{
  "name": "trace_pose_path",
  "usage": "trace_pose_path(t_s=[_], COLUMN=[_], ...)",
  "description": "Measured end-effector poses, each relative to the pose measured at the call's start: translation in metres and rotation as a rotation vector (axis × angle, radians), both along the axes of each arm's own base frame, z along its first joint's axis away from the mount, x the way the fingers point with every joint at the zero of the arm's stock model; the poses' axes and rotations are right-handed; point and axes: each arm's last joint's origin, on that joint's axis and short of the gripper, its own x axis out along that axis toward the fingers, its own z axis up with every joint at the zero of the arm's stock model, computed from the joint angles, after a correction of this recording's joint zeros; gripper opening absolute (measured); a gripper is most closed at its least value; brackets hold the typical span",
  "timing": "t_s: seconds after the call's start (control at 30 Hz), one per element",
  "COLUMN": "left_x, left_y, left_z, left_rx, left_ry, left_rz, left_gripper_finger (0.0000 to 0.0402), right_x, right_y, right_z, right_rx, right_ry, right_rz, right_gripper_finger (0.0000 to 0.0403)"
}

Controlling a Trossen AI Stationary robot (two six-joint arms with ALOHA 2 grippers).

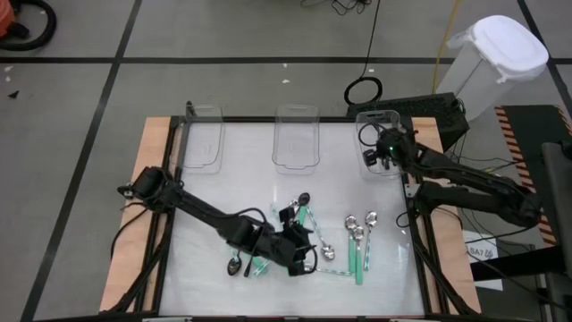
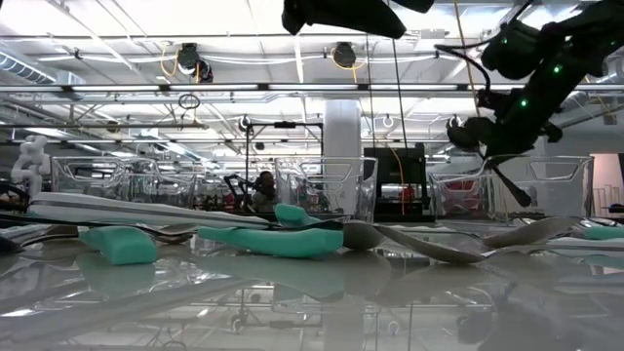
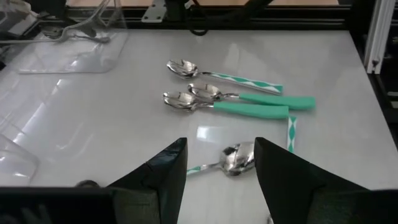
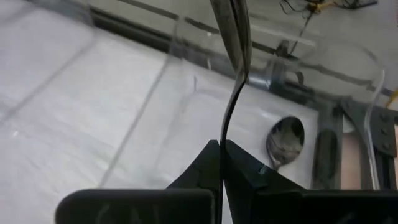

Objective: Sort silverware by color (type)
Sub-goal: Put the black spoon into the right transparent bin

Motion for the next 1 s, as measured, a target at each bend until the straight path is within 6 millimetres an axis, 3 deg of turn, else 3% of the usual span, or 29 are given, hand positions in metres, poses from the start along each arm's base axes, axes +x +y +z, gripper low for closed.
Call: trace_pose_path(t_s=[0.43, 1.0], left_x=[0.0, 0.0], left_y=[0.0, 0.0], left_z=[0.0, 0.0], left_rx=[-0.014, -0.013], left_ry=[-0.003, -0.002], left_rz=[0.009, 0.01], left_gripper_finger=[0.0186, 0.0186], right_x=[-0.001, -0.002], right_y=[-0.011, -0.018], right_z=[-0.029, -0.032], right_rx=[0.096, 0.095], right_ry=[0.104, 0.126], right_rz=[-0.073, -0.095], right_gripper_finger=[0.0008, 0.0048])
